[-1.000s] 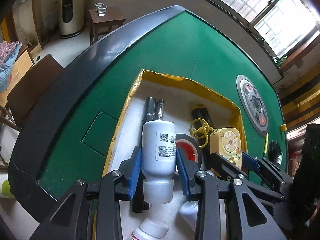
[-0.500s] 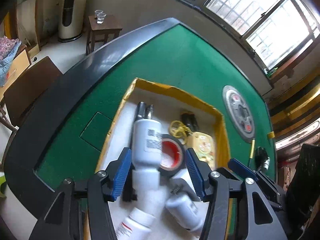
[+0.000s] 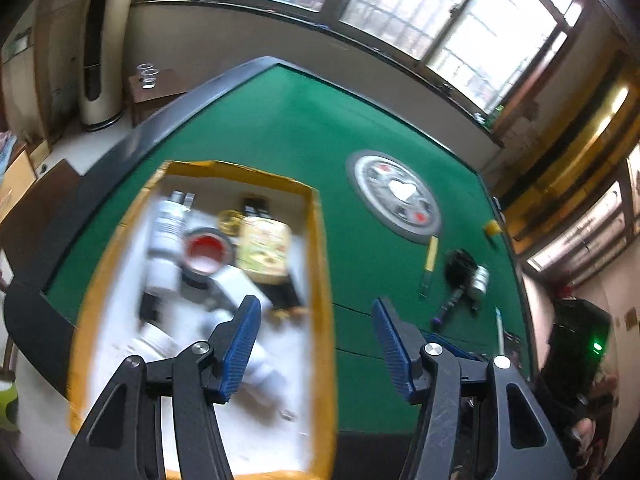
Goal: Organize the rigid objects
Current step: 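Move both tools back toward the yellow pencil and black marker, then grasp the yellow pencil with the left tool while the right tool grasps a black marker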
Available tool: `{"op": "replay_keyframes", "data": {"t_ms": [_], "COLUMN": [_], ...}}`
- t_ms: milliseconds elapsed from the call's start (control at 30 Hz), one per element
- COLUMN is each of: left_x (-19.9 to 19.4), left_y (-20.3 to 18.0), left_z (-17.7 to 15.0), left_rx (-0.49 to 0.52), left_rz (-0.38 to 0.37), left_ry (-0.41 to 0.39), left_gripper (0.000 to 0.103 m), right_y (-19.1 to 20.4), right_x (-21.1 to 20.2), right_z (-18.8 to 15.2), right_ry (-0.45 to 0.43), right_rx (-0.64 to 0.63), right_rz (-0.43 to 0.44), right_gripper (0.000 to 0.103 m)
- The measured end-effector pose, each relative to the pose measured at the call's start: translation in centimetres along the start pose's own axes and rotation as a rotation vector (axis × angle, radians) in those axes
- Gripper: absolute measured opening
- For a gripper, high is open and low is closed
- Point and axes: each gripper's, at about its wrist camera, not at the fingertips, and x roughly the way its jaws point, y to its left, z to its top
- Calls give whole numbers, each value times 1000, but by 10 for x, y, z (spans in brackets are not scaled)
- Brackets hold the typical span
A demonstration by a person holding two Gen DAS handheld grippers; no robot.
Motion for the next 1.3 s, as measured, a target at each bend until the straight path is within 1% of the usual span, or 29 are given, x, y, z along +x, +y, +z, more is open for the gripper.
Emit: {"op": "replay_keyframes", "data": {"t_ms": [133, 333, 533, 667, 800, 1033, 1200, 1233, 1300], "left_x": [7, 10, 18, 22, 30, 42, 53, 55, 58], "left_y": [-27, -56, -71, -72, -67, -53, -50, -50, -53], "left_z": [-12, -28, -33, -32, -28, -16, -11, -10, -9], "left_rx": [45, 107, 140, 146, 146, 133, 133, 134, 136], "left_rz": [-16, -37, -41, -43, -41, -60, -73, -74, -75], "left_ry": [30, 57, 77, 78, 83, 92, 113, 117, 123], "left_gripper": [61, 61, 61, 61, 61, 61, 61, 61, 61], "right_y": [-35, -70, -96, -115, -127, -137, -137, -136, -135], "right_x": [-18, -37, -33, -26, -17, 12, 28, 30, 32], "right_z": [-7, -16, -13, -5, 11, 41, 51, 54, 55], "right_ry": [-23, -51, -34, -19, -14, 22, 22, 20, 16], "right_rx": [97, 192, 278, 337, 367, 399, 393, 386, 377], "right_rz": [-42, -76, -132, -182, -228, -334, -445, -482, -514], "right_gripper": [55, 55, 55, 55, 53, 44, 42, 42, 38]}}
